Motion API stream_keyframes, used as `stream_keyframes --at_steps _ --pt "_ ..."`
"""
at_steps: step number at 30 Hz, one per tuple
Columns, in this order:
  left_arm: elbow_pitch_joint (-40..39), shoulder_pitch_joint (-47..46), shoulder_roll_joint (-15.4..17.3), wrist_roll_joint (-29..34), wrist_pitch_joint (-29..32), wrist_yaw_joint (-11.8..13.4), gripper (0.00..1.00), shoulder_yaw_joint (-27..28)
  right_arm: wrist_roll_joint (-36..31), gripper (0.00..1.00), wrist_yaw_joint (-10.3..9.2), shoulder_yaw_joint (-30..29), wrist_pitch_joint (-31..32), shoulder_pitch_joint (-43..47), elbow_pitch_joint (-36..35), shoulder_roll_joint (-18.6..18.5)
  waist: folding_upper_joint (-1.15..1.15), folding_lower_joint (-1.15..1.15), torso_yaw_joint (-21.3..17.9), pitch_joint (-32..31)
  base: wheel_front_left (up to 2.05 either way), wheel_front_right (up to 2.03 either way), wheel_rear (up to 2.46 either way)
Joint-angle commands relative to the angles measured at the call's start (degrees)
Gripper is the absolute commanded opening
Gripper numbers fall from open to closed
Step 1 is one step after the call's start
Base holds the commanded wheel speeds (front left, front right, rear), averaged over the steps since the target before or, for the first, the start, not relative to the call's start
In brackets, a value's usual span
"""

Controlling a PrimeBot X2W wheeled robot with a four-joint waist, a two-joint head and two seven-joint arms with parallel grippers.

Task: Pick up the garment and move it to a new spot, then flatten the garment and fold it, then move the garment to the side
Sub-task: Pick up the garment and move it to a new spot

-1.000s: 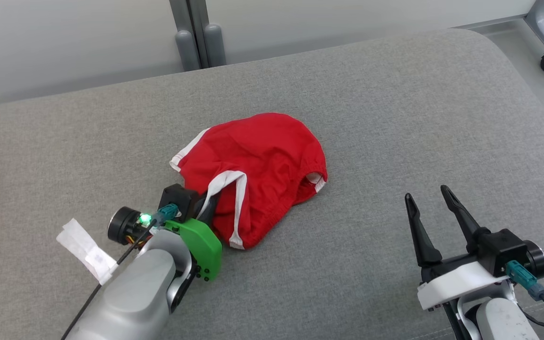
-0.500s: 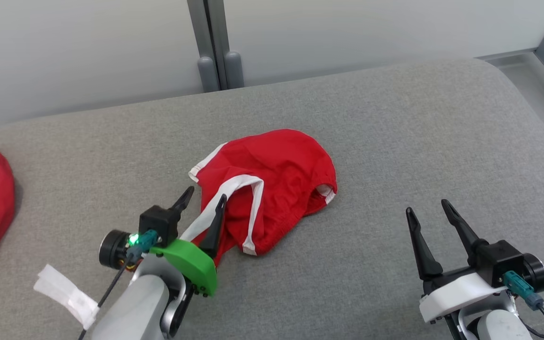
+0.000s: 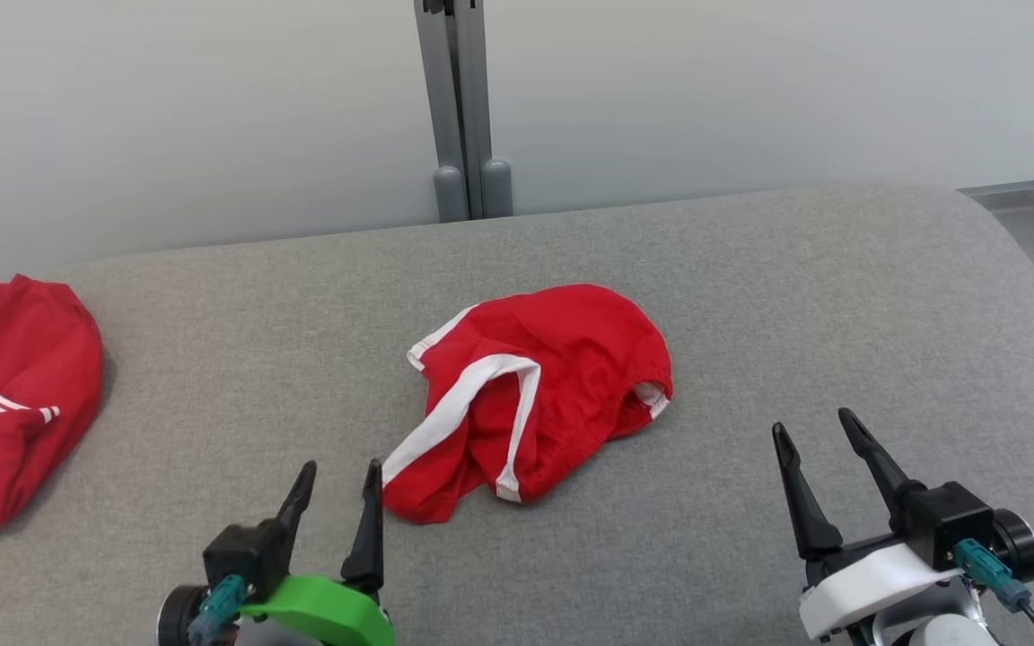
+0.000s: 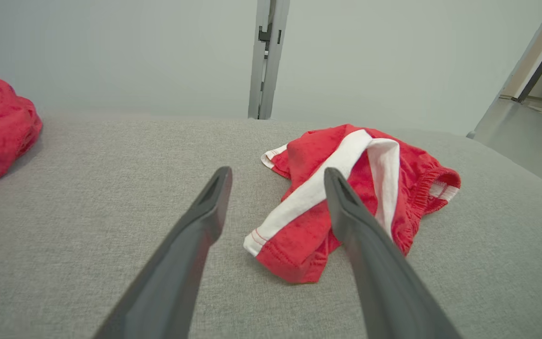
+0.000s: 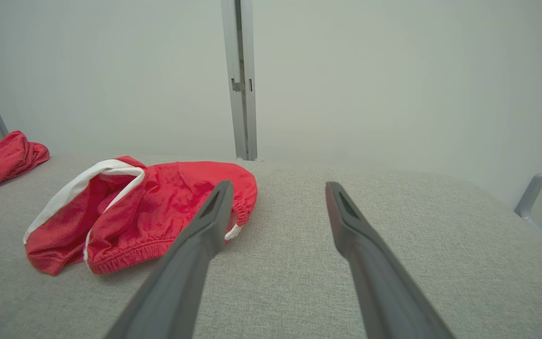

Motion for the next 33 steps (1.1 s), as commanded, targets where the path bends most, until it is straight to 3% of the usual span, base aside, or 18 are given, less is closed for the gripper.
stream_keyframes --at_steps 1,7,14,33 --pt "-0.97 1.68 -0.46 1.02 -0.03 -0.20 1.00 1.65 0.25 1.00 -0.08 -0.01 -0.04 0.62 0.04 -0.21 0.00 0.00 0.42 -0.55 0.00 0.00 0.00" --pt "-5.34 7.33 -2.58 2.05 -0.03 -0.67 1.00 8.48 1.13 1.00 -0.08 0.67 -0.04 1.30 0.24 -0.21 0.00 0.00 -0.27 -0.82 0.00 0.00 0.00" --pt "-7.39 10.68 -3.39 4.87 -0.04 -2.33 1.00 11.31 2.39 1.00 -0.08 1.29 -0.04 1.91 1.04 -0.22 0.00 0.00 -0.44 -0.69 0.00 0.00 0.00" --pt "-8.32 11.83 -3.66 3.83 -0.03 -2.12 1.00 11.62 3.39 1.00 -0.08 1.91 -0.04 1.91 3.40 -0.21 0.00 0.00 0.21 -0.69 0.00 0.00 0.00"
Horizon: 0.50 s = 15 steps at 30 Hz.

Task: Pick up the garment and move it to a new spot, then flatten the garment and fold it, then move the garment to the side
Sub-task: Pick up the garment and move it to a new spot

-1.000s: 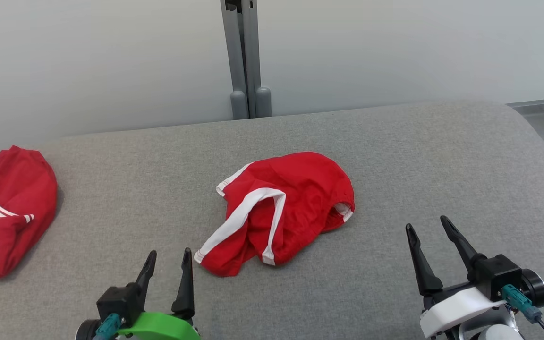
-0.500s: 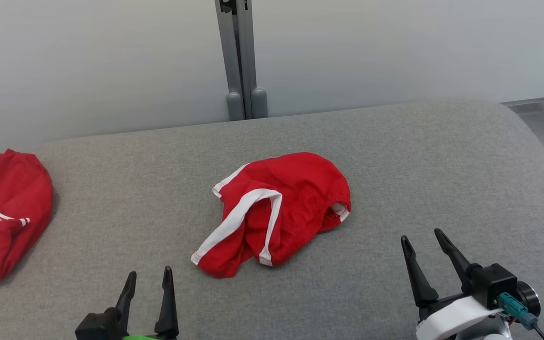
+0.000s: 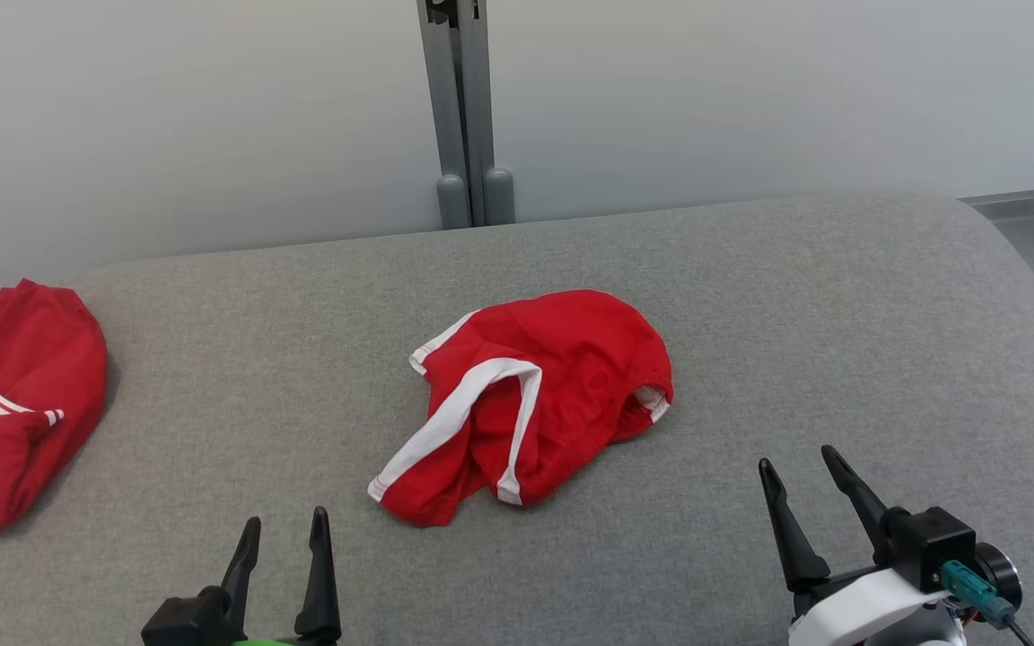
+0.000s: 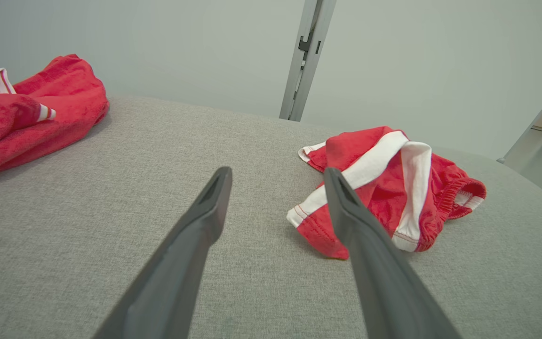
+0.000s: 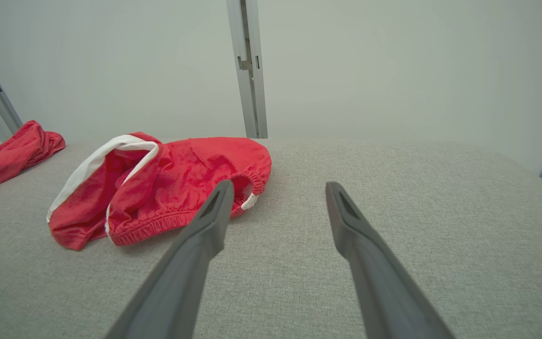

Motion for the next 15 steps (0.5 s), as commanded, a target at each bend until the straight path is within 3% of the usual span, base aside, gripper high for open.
stream_keyframes --at_steps 1,15 --pt "-0.06 0.78 0.01 -0.08 -0.03 0.36 1.00 -0.09 0.25 1.00 -0.08 -0.01 -0.04 0.32 0.21 -0.21 0.00 0.00 0.01 -0.01 0.00 0.00 0.00" --pt "0.59 0.64 0.01 -0.40 -0.03 0.42 1.00 -0.55 0.17 1.00 -0.08 -0.22 -0.04 -0.23 0.91 -0.21 0.00 0.00 0.16 -0.01 0.00 0.00 0.00"
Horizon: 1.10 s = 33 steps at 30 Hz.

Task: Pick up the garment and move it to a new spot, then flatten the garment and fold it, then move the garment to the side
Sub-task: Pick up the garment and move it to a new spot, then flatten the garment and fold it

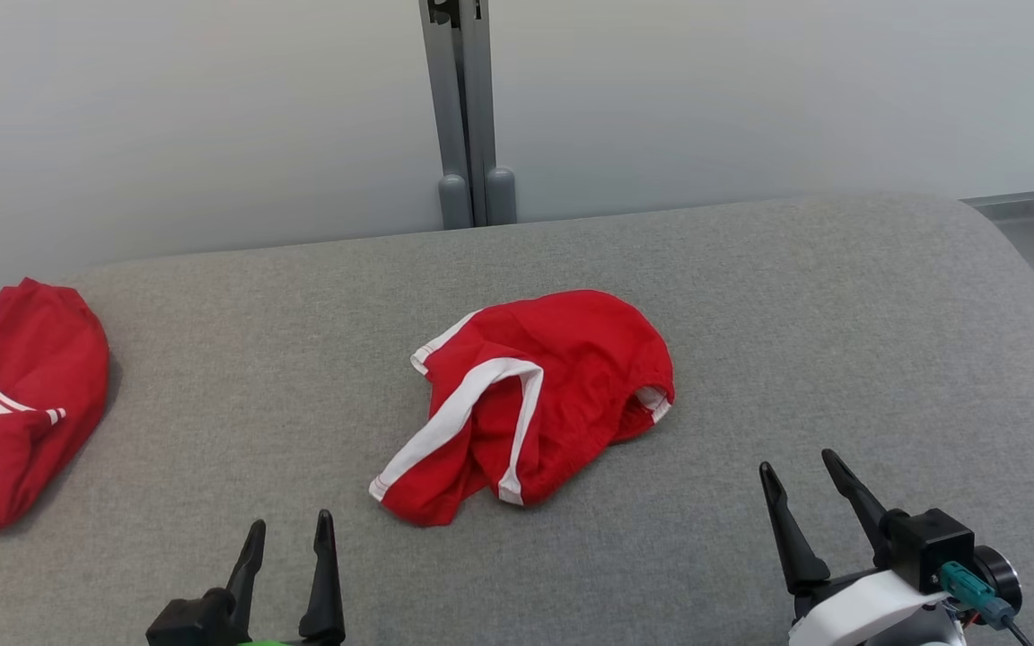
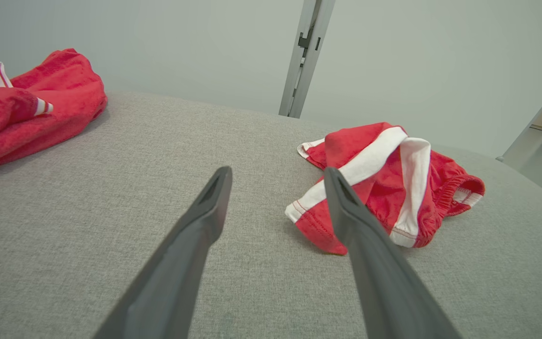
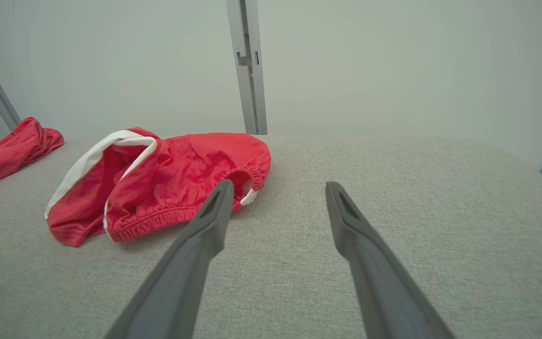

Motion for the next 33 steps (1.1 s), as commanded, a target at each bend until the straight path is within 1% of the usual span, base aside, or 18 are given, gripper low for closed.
stream_keyframes --at_steps 1,14,19,25,28,33 --pt "0.20 0.57 0.02 -0.01 -0.03 0.33 1.00 0.00 0.15 1.00 -0.08 -0.17 -0.04 -0.18 0.18 -0.21 0.00 0.00 0.04 0.01 0.00 0.00 0.00" --pt "0.10 -0.33 0.02 0.11 -0.03 0.38 1.00 -0.29 -0.49 1.00 -0.08 -0.16 -0.04 -0.76 0.07 -0.21 0.00 0.00 1.05 1.06 0.00 0.00 0.00" --pt "-0.59 -1.23 0.02 0.61 -0.03 0.15 1.00 -0.69 -1.75 1.00 -0.08 2.72 -0.03 -2.88 1.81 -0.20 0.00 0.00 2.32 2.57 0.00 0.00 0.00" --pt "-0.91 -2.32 0.03 0.83 -0.03 -0.08 1.00 -1.95 -1.47 1.00 -0.08 9.16 -0.04 -6.83 9.54 -0.24 0.00 0.00 5.41 4.76 0.00 0.00 0.00" --pt "-1.11 -3.25 0.04 0.84 -0.04 -0.01 1.00 -2.75 0.03 1.00 -0.08 12.76 -0.04 -9.25 14.05 -0.25 0.00 0.00 7.57 6.67 0.00 0.00 0.00" --pt "-1.44 -4.83 0.04 0.49 -0.03 0.27 1.00 -3.90 2.83 1.00 -0.08 17.16 -0.03 -13.55 20.84 -0.26 0.00 0.00 11.09 9.74 0.00 0.00 0.00"
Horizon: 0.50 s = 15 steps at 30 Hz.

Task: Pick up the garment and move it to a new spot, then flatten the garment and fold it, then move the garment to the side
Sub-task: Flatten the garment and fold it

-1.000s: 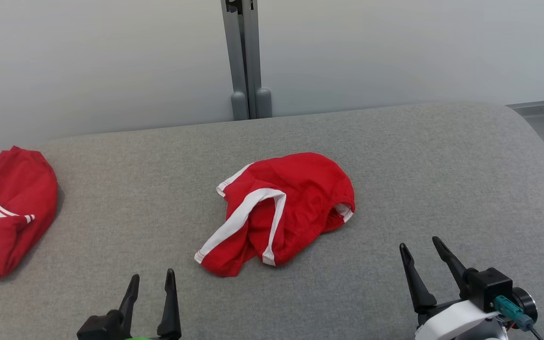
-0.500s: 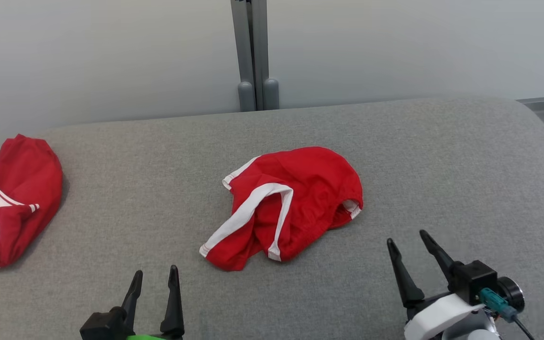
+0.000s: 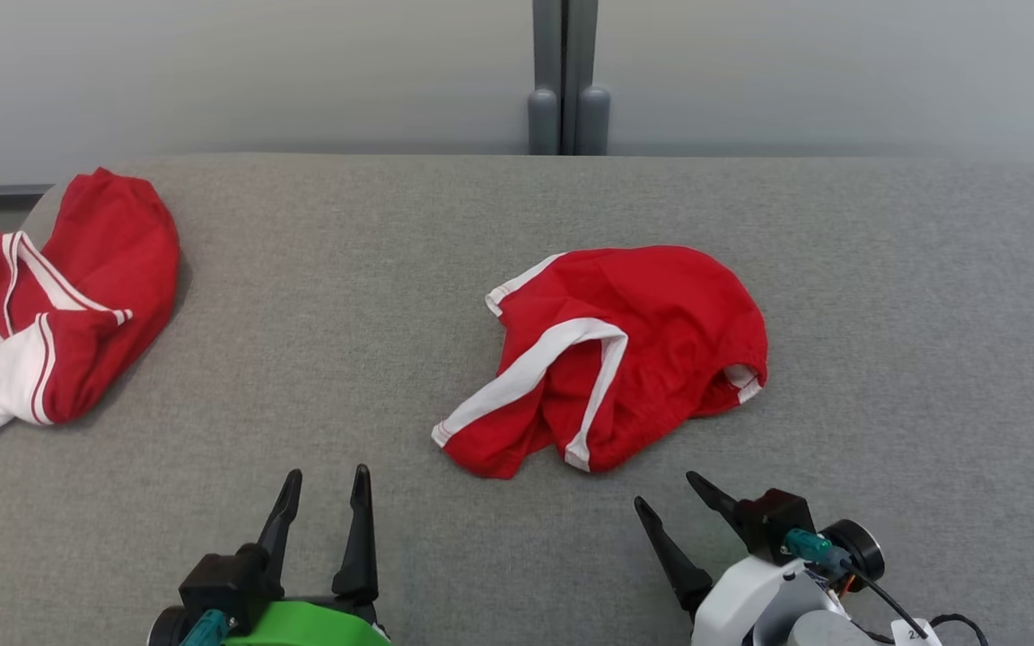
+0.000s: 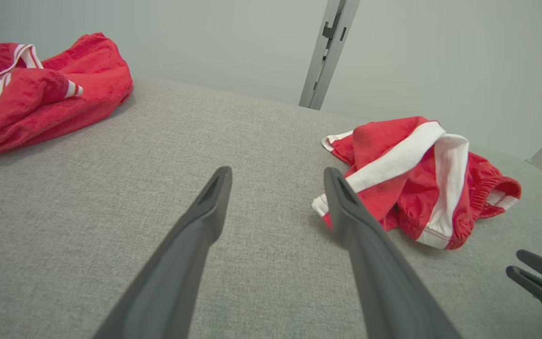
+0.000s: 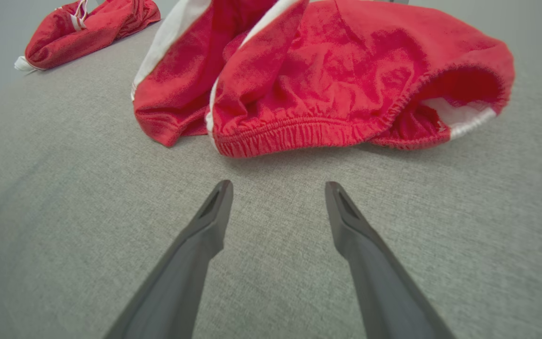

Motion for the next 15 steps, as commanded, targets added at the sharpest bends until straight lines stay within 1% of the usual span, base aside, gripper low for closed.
stream_keyframes --at_steps 1,9,12,15 --pt "-0.31 -1.29 0.06 0.09 -0.04 0.03 1.00 -0.10 0.85 1.00 -0.08 0.75 -0.03 -1.53 1.37 -0.30 0.00 0.00 3.64 3.56 0.00 0.00 0.00" --pt "-0.54 -2.84 0.06 -0.36 -0.03 0.52 1.00 -1.56 4.96 1.00 -0.08 4.71 -0.02 -7.92 7.71 -0.32 0.00 0.00 7.02 6.94 0.00 0.00 0.00" --pt "-0.50 -3.12 0.06 -0.48 -0.03 0.70 1.00 -1.84 7.36 1.00 -0.08 5.71 -0.02 -9.22 7.49 -0.28 0.00 0.00 7.65 7.46 0.00 0.00 0.00" --pt "-0.53 -3.17 0.06 -0.59 -0.03 0.82 1.00 -2.00 9.27 1.00 -0.08 5.89 -0.03 -10.19 4.99 -0.31 0.00 0.00 7.87 7.71 0.00 0.00 0.00"
